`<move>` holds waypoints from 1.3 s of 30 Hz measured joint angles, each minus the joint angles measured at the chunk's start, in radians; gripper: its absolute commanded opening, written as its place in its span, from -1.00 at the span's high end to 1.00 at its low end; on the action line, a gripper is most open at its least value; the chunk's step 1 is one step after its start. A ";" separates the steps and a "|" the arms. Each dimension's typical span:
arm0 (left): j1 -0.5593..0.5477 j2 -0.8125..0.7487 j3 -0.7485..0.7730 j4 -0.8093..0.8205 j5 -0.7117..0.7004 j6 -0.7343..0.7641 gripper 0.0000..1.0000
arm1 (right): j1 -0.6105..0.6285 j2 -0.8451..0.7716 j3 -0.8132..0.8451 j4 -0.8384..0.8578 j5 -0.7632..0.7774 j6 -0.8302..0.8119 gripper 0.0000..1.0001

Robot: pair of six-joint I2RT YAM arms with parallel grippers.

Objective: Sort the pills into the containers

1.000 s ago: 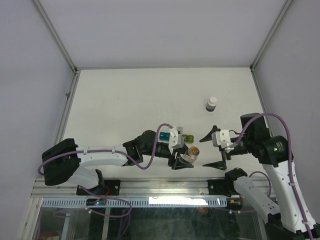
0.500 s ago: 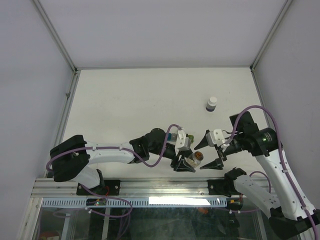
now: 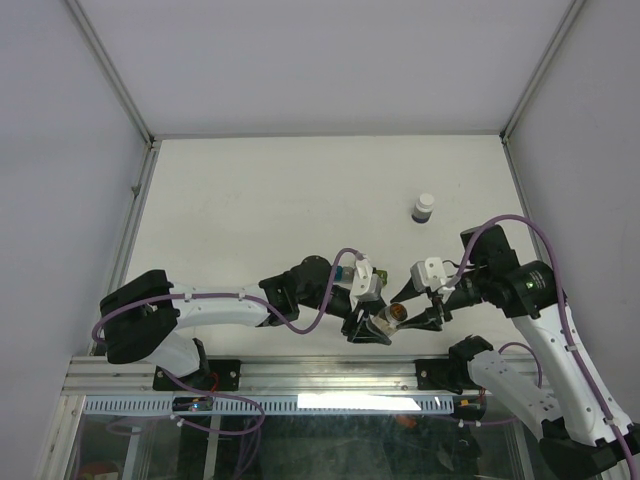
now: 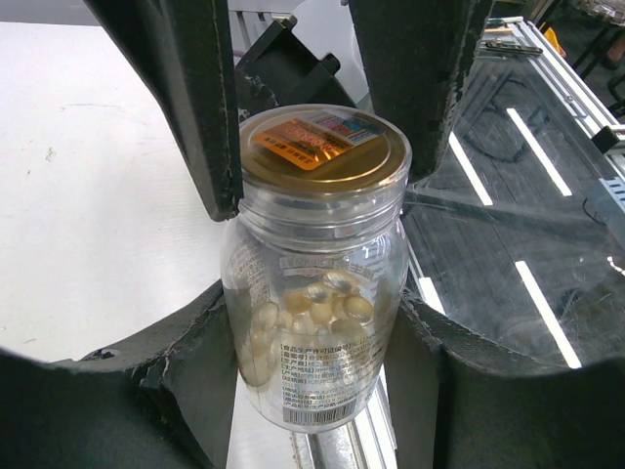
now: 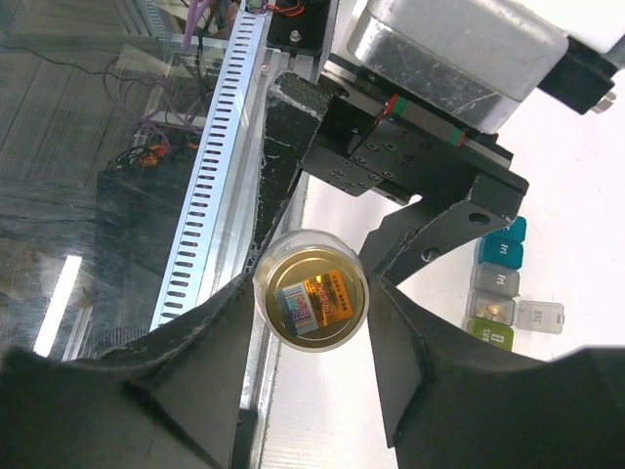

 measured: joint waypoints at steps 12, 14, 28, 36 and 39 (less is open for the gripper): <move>-0.001 0.000 -0.003 0.010 -0.069 -0.005 1.00 | 0.006 -0.006 -0.016 0.076 0.076 0.121 0.64; -0.004 0.000 -0.006 0.011 -0.115 -0.004 1.00 | 0.010 -0.010 -0.016 0.097 0.113 0.160 0.68; -0.081 0.082 0.035 0.034 -0.587 -0.005 1.00 | -0.005 0.032 -0.005 0.225 0.353 0.463 0.84; -0.085 0.089 0.038 0.060 -0.601 -0.005 0.24 | -0.016 0.014 -0.005 0.241 0.365 0.496 0.90; -0.086 0.082 0.014 0.106 -0.600 -0.006 -0.24 | -0.022 0.002 -0.005 0.248 0.354 0.504 0.92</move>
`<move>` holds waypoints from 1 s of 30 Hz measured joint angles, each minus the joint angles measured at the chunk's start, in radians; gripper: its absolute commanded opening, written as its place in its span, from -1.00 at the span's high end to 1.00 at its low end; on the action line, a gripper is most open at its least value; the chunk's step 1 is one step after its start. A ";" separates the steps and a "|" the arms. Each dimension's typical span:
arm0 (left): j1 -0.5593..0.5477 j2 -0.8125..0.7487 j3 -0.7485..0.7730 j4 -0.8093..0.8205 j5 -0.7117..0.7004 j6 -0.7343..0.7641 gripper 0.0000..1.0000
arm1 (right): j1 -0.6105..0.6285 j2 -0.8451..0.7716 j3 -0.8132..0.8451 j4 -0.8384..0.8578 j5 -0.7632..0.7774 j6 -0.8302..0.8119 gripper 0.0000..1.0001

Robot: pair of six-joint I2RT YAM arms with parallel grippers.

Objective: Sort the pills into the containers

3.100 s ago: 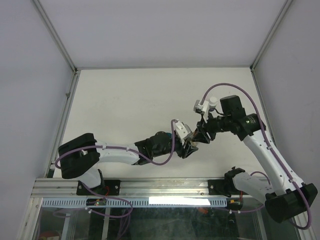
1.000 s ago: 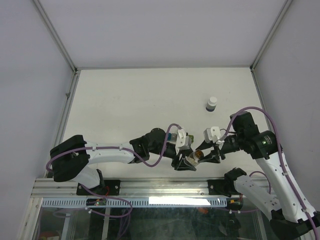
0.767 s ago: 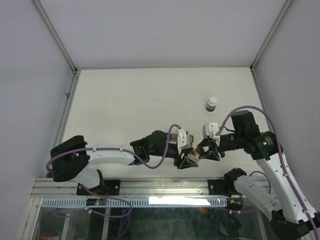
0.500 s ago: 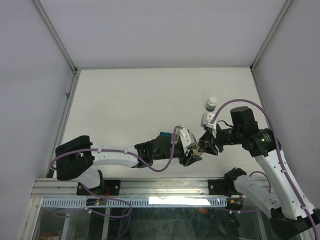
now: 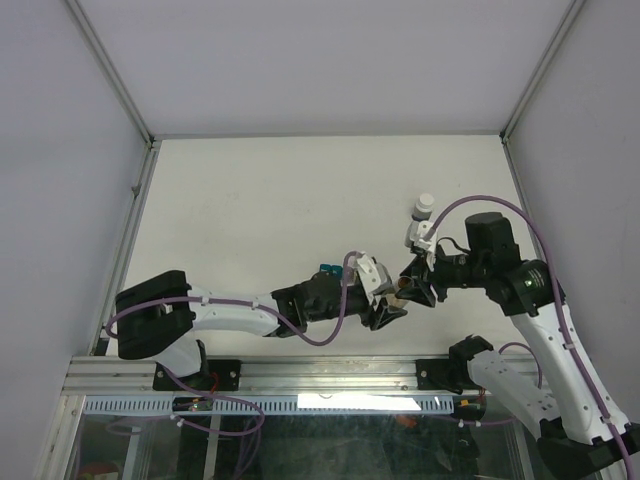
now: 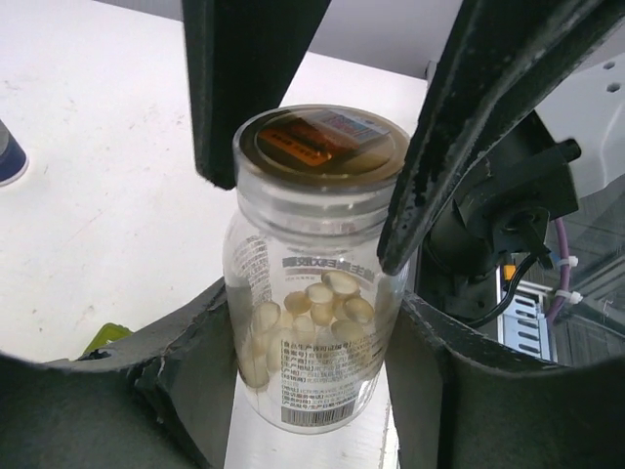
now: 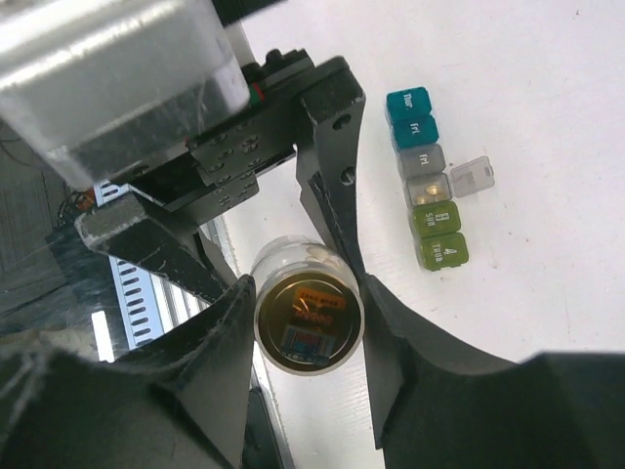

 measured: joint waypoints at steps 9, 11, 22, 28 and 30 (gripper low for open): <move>0.014 -0.049 -0.105 0.123 -0.037 -0.050 -0.98 | -0.038 -0.040 0.000 0.001 -0.012 0.024 0.94; 0.014 -0.068 -0.127 0.131 -0.037 -0.053 -0.98 | -0.046 -0.048 0.000 0.002 -0.006 0.032 0.97; 0.014 -0.331 -0.345 0.115 -0.105 -0.084 -0.98 | -0.101 -0.141 -0.084 0.092 0.343 0.076 1.00; 0.021 -0.447 -0.358 0.000 -0.172 -0.073 -0.98 | -0.165 -0.117 -0.164 0.142 0.546 0.039 1.00; 0.028 -0.475 -0.369 -0.034 -0.190 -0.069 -0.98 | -0.218 -0.093 -0.181 0.161 0.579 0.012 1.00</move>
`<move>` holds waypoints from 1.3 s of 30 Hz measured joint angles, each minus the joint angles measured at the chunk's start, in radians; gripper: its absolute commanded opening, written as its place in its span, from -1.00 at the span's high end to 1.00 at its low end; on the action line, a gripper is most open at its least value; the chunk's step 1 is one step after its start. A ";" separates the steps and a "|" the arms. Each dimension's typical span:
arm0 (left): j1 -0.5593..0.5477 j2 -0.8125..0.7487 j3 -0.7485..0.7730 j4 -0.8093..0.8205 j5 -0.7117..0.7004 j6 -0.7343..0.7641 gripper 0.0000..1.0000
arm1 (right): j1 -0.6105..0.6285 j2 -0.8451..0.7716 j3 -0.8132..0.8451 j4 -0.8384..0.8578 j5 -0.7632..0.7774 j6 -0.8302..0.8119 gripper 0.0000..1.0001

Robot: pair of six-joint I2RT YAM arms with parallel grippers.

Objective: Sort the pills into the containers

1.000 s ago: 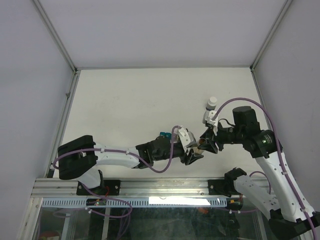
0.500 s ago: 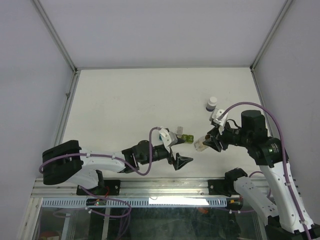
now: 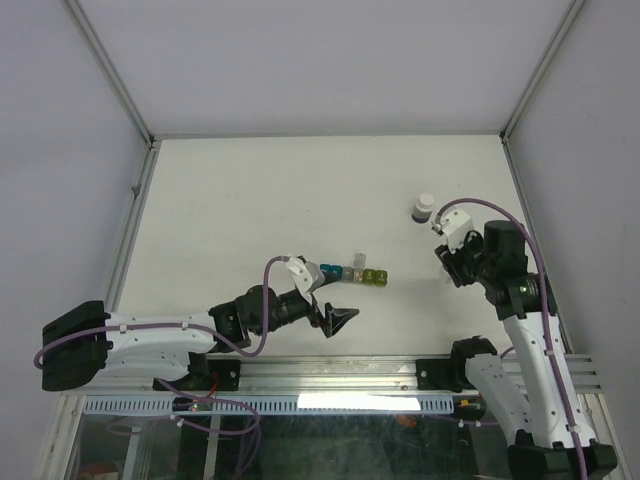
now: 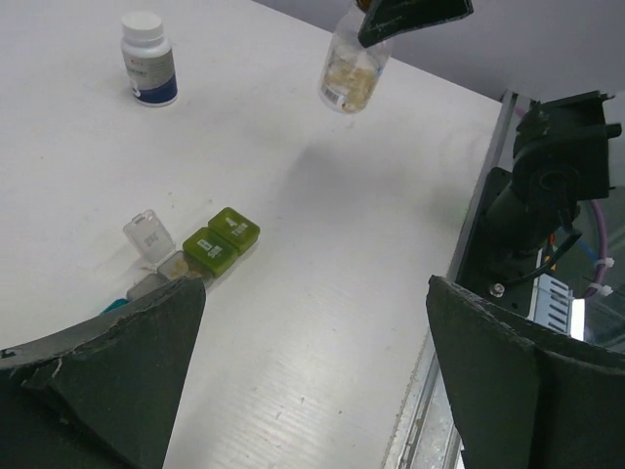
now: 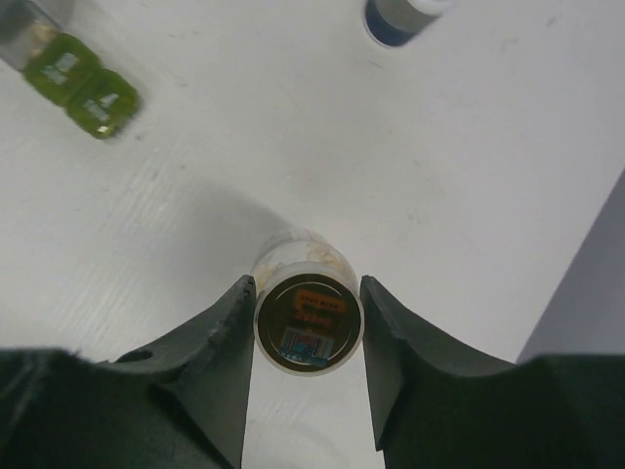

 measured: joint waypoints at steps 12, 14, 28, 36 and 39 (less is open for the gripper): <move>0.016 -0.064 -0.055 -0.076 -0.021 0.023 -0.98 | -0.754 0.284 -0.011 0.122 -0.236 -0.273 1.00; 0.019 -0.064 -0.055 -0.081 -0.023 0.025 -0.98 | -0.870 0.337 -0.011 0.126 -0.286 -0.333 1.00; 0.039 -0.032 -0.055 -0.121 -0.027 0.049 -0.98 | -1.137 0.588 0.029 0.116 -0.460 -0.601 0.19; 0.066 -0.028 -0.054 -0.150 -0.025 0.068 -0.98 | -1.145 0.589 0.040 0.070 -0.494 -0.660 -0.49; 0.079 -0.022 -0.052 -0.166 -0.022 0.077 -0.98 | -1.146 0.589 0.067 0.043 -0.505 -0.669 -0.53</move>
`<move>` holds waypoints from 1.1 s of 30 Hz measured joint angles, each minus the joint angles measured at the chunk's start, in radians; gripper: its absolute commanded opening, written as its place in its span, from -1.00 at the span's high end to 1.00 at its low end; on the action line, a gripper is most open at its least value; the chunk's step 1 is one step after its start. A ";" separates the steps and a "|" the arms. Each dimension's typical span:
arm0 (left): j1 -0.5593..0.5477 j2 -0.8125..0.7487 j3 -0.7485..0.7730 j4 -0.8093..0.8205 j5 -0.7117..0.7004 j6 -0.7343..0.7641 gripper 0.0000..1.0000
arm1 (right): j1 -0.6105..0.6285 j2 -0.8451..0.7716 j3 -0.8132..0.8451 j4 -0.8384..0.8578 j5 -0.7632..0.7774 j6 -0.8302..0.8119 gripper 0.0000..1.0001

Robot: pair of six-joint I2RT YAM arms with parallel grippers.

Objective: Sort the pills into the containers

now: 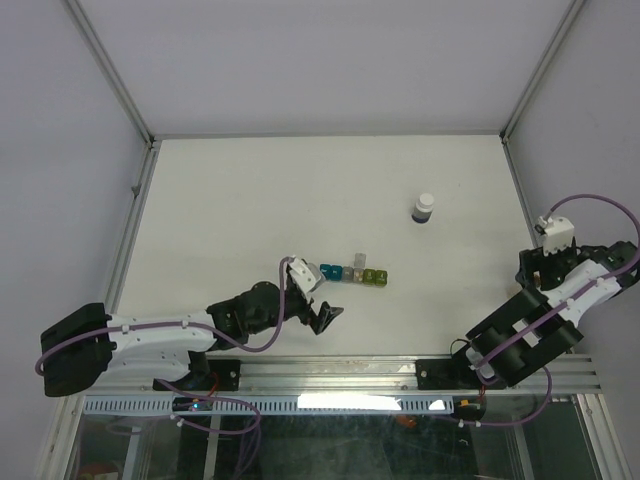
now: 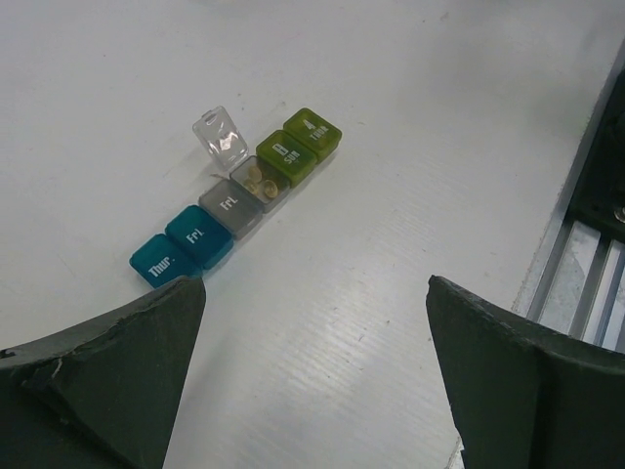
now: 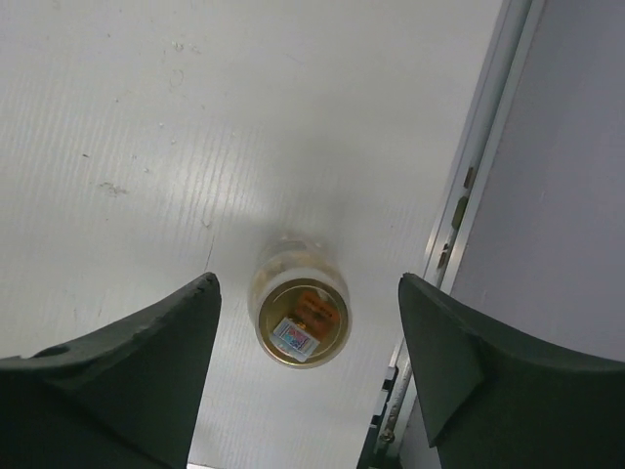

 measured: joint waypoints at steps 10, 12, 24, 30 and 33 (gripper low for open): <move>0.048 0.031 0.038 -0.042 0.097 0.092 -0.98 | -0.001 -0.055 0.145 -0.182 -0.108 -0.099 -0.58; 0.088 0.047 0.045 -0.046 0.162 0.133 -0.98 | 0.009 -0.070 0.183 -0.254 -0.148 -0.151 -0.59; 0.232 0.226 0.082 -0.058 0.422 0.428 -0.98 | 0.768 -0.108 0.152 -0.320 -0.274 -0.011 -0.52; 0.309 0.296 0.171 -0.081 0.528 0.499 -0.98 | 1.062 -0.018 0.124 -0.113 -0.249 0.274 -0.41; 0.335 0.334 0.213 -0.088 0.555 0.523 -0.98 | 1.088 0.065 0.124 -0.016 -0.236 0.389 -0.36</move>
